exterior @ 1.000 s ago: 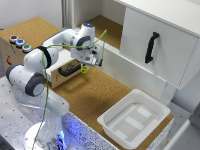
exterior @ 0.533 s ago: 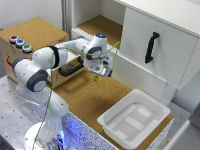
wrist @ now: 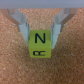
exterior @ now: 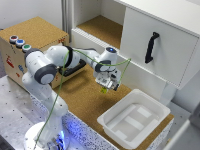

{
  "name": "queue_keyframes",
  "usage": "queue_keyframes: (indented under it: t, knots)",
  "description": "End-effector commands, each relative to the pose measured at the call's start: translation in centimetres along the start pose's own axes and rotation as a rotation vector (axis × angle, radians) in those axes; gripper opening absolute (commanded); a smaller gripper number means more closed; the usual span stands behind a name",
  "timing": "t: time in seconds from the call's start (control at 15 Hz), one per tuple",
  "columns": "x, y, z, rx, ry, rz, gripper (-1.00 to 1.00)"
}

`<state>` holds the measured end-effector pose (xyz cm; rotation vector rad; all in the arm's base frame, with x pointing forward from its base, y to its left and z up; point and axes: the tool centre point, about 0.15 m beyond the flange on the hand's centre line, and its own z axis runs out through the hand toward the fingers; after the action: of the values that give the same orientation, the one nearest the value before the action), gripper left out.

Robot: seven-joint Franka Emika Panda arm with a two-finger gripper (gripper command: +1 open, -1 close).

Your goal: Put the yellow block on the table

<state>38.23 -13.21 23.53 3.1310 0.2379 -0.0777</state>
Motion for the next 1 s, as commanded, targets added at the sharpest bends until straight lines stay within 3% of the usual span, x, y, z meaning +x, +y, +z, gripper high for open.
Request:
queue_keyframes:
  t: [0.0, 0.33, 0.4, 0.6, 0.73, 0.93]
  knots:
    - [1.7, 1.3, 3.1, 0.053, 0.040, 0.076, -1.00]
    - [2.5, 0.9, 3.3, 0.091, 0.014, 0.082, -1.00]
    - [2.3, 0.6, 3.0, 0.090, 0.016, 0.080, 1.00]
    - [1.1, -0.3, 1.3, 0.096, 0.060, 0.094, 1.00]
    - [0.2, -0.8, 0.7, 0.164, 0.134, 0.119, 1.00]
    - [0.4, -2.5, -2.0, 0.135, 0.173, 0.043, 1.00]
